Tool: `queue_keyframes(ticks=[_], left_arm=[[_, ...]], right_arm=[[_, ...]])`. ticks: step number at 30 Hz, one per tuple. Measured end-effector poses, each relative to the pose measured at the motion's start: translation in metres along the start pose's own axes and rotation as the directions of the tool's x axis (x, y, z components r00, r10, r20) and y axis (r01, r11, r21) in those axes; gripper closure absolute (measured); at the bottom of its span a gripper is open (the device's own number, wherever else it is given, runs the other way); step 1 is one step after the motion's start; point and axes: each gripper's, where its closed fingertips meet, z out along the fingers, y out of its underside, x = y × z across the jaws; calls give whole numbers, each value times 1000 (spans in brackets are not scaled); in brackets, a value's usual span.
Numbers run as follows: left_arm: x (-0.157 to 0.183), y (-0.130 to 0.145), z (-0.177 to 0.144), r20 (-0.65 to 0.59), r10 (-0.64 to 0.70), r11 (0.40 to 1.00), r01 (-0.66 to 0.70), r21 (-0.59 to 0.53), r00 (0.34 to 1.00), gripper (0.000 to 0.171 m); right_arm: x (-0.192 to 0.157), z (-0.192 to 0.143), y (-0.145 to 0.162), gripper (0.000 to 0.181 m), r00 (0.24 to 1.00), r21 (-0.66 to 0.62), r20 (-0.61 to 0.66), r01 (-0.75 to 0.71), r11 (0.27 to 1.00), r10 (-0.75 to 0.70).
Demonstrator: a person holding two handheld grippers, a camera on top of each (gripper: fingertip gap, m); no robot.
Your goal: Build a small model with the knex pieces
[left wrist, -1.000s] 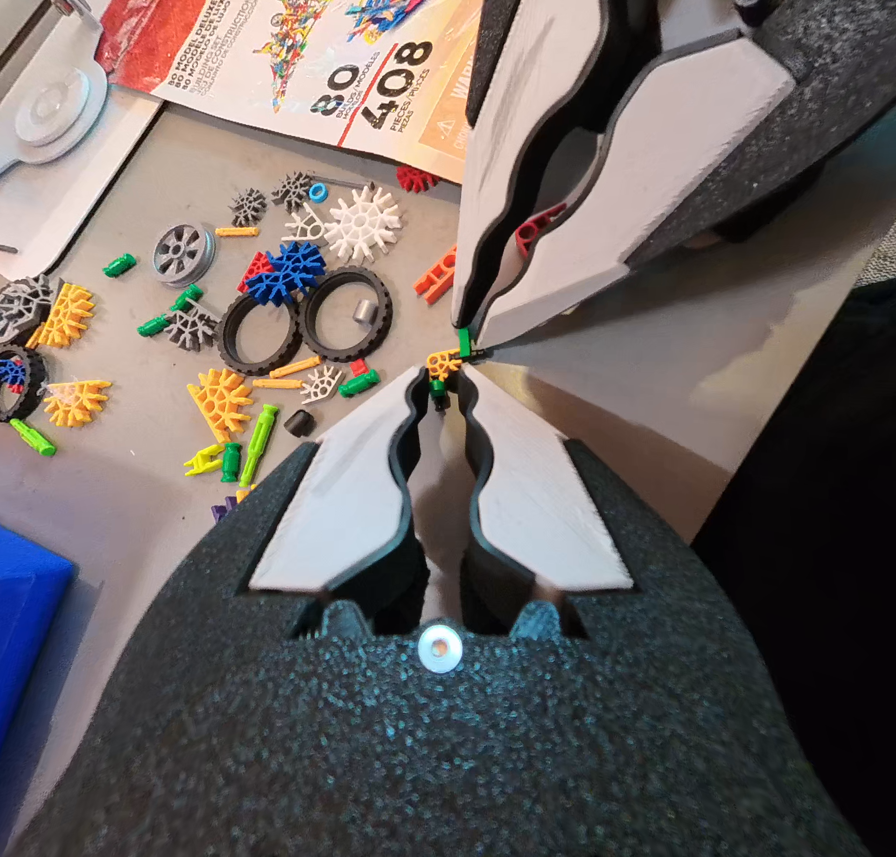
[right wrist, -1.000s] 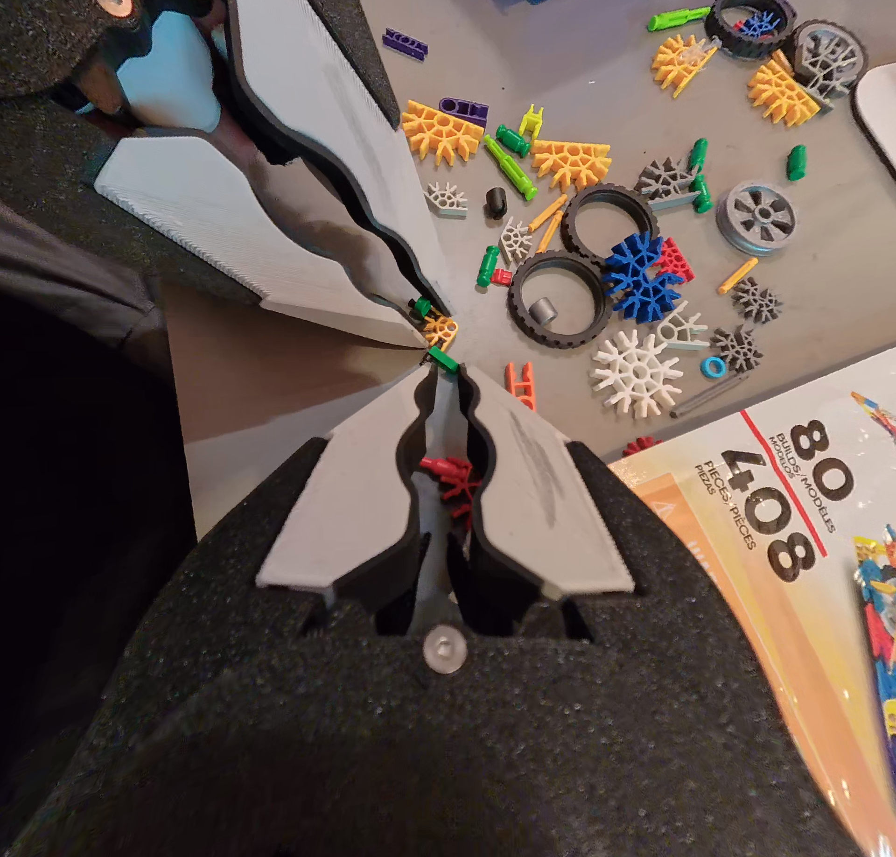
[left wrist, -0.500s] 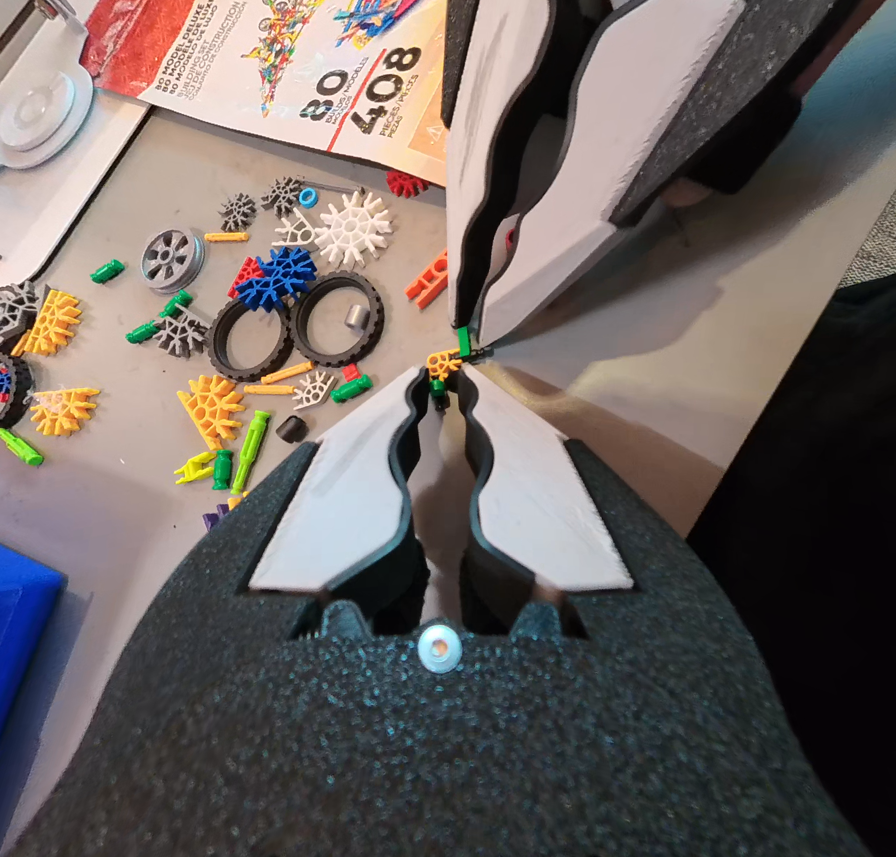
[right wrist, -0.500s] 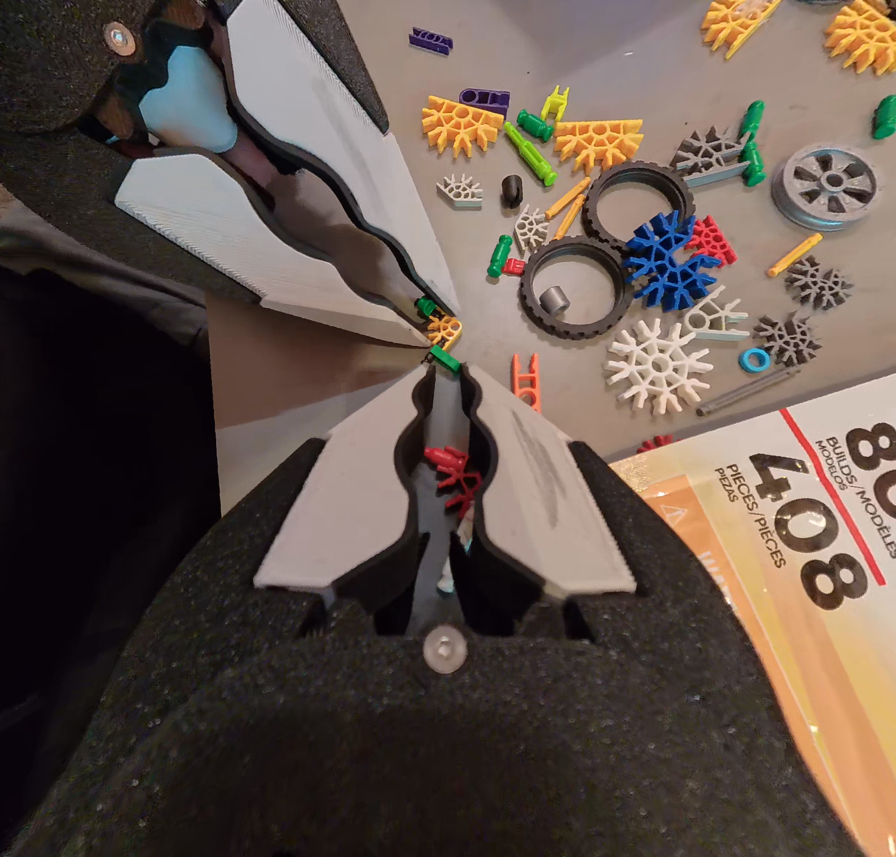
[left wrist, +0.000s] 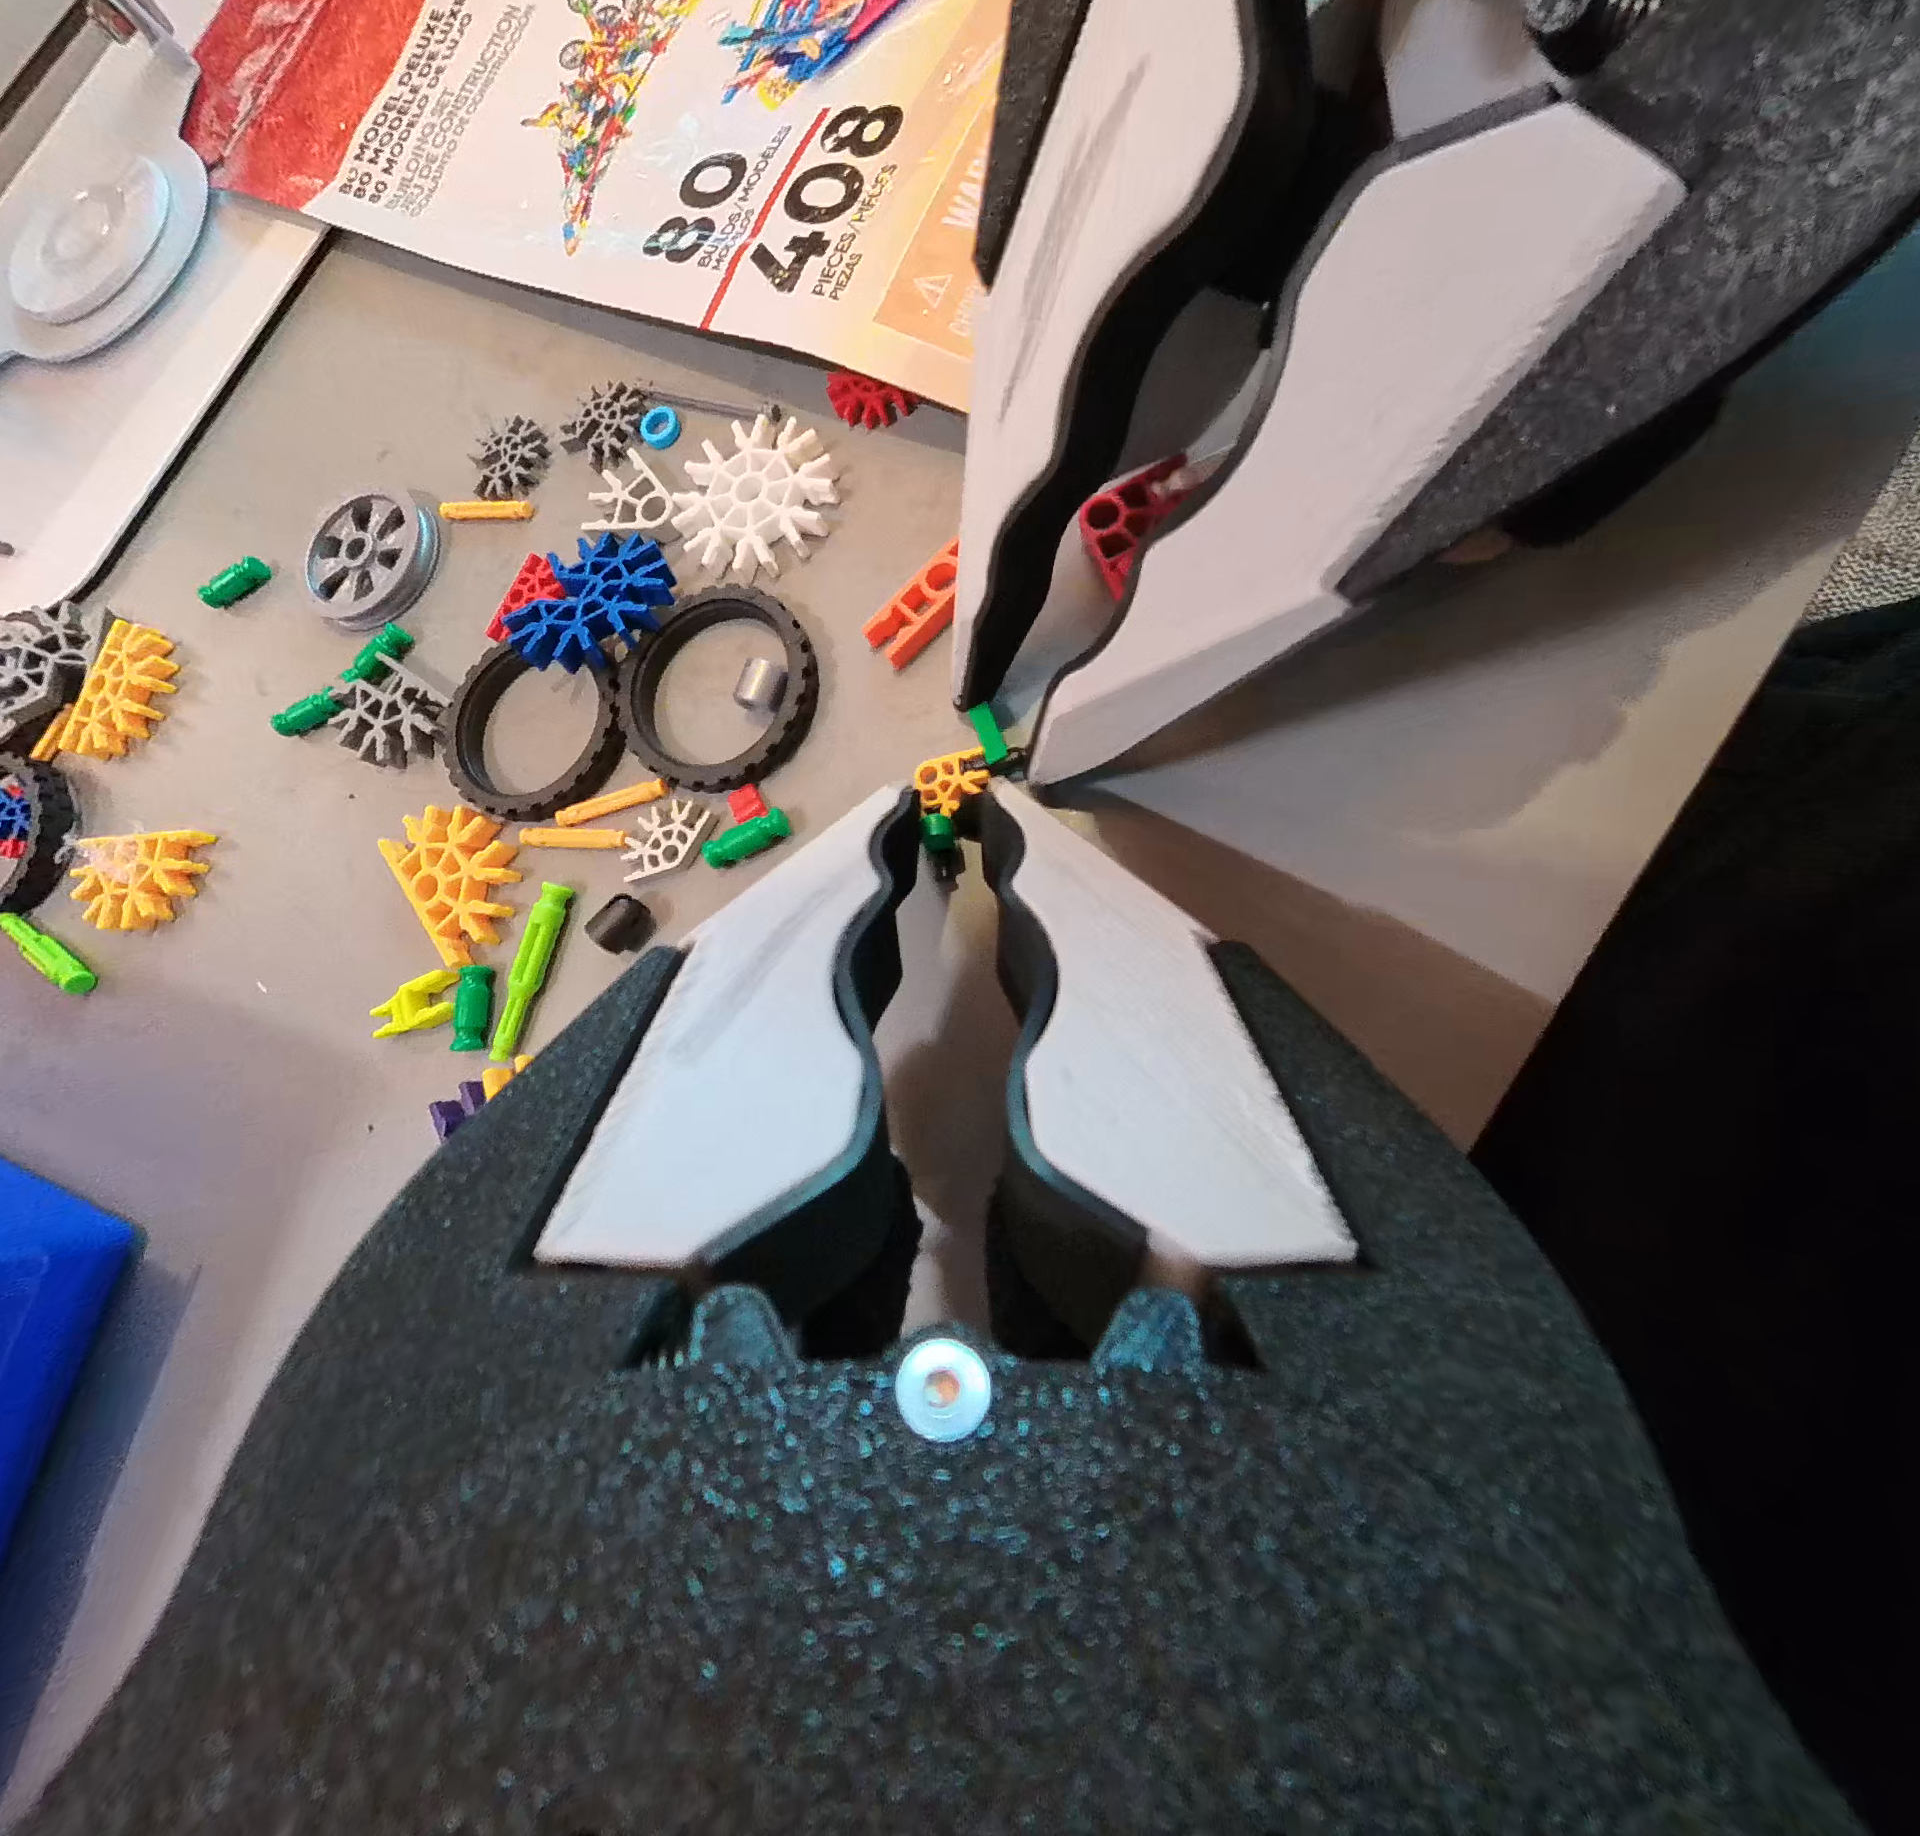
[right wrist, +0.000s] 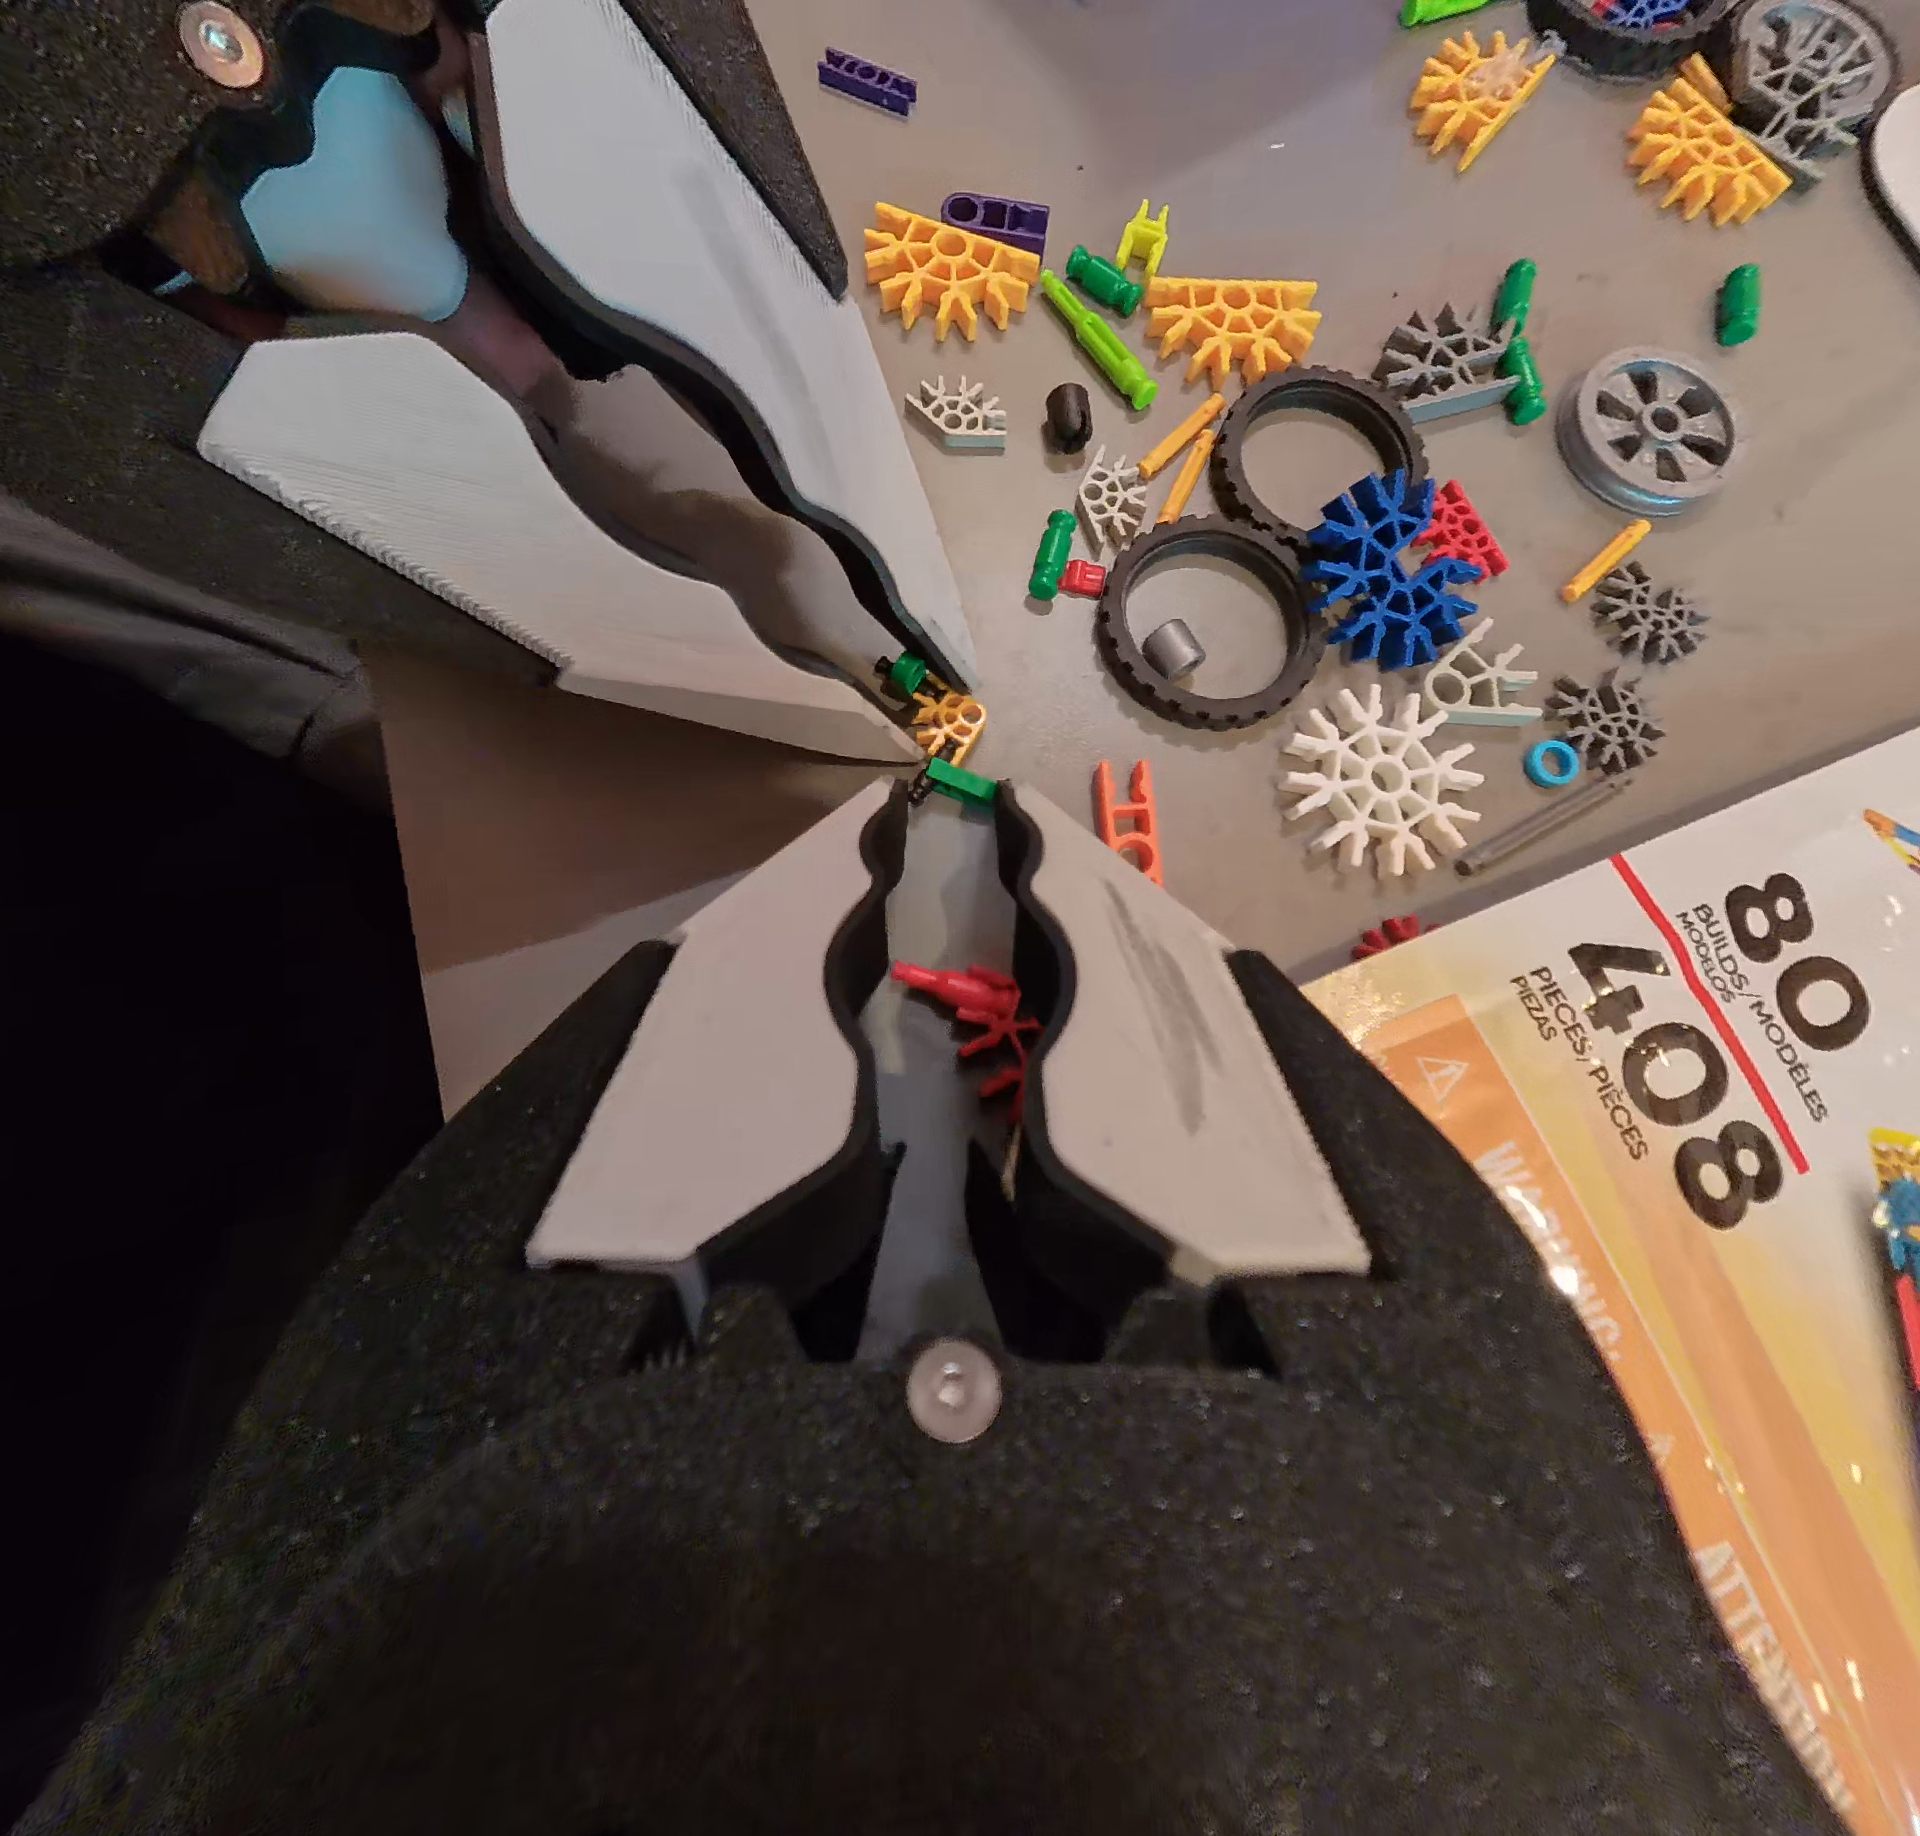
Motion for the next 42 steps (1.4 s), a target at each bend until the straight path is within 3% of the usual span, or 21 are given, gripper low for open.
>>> queue_keyframes(ticks=[14,17,42], left_arm=[[-1,-1,1,43,7,1000,-7,-2,999,163],[2,-3,1,53,29,1000,-29,0,998,171],[-5,0,0,71,-38,999,39,-9,997,161]], right_arm=[[1,1,-1,169,995,4,-79,62,998,-62],[1,1,-2,170,995,5,-77,67,998,-66],[4,3,-2,170,997,7,-48,64,998,-64]])
